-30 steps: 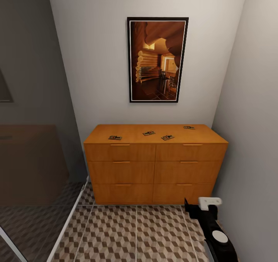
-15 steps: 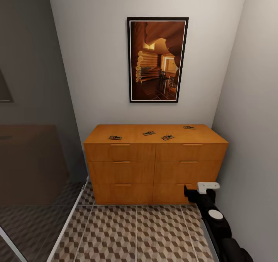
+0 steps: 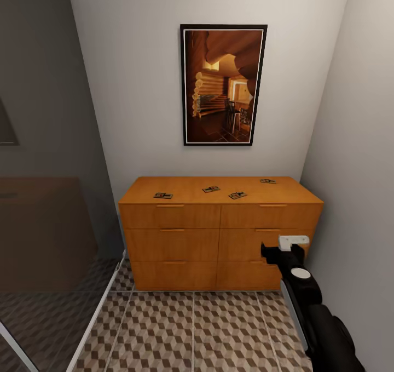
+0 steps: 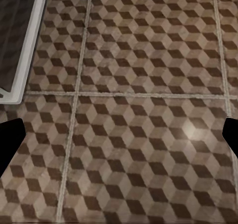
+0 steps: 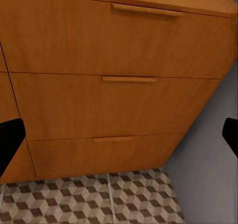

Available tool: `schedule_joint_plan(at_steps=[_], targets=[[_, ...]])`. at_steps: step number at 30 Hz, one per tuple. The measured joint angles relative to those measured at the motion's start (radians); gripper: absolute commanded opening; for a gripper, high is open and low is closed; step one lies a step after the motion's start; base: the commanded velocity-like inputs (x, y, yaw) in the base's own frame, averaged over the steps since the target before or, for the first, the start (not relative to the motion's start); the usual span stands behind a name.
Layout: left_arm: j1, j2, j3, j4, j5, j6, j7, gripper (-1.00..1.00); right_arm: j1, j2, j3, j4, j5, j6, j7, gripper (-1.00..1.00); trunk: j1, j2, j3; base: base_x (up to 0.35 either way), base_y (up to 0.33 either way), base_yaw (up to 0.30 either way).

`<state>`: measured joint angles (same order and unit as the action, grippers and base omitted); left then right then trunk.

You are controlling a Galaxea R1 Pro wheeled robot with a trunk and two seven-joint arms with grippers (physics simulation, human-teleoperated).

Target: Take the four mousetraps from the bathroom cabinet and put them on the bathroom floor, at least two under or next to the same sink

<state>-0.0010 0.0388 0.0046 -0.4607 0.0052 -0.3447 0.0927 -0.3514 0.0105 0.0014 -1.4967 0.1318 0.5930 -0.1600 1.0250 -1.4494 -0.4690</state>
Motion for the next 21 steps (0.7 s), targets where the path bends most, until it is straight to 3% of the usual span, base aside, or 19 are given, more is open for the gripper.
schedule_joint_plan(at_steps=[7, 21], targets=[[0.000, 0.004, -0.001, 0.062, -0.002, -0.019, 0.000, 1.00, -0.103, 0.000, 0.000, 0.003, 0.030, 0.072, 0.003, 1.00, 0.000, 0.000, 0.000, 0.000, 0.000, 0.000], [0.001, 0.006, -0.006, 0.192, -0.005, -0.092, -0.001, 1.00, -0.222, -0.012, 0.000, 0.021, 0.037, 0.146, 0.007, 1.00, 0.000, 0.000, 0.000, 0.000, 0.000, 0.000]])
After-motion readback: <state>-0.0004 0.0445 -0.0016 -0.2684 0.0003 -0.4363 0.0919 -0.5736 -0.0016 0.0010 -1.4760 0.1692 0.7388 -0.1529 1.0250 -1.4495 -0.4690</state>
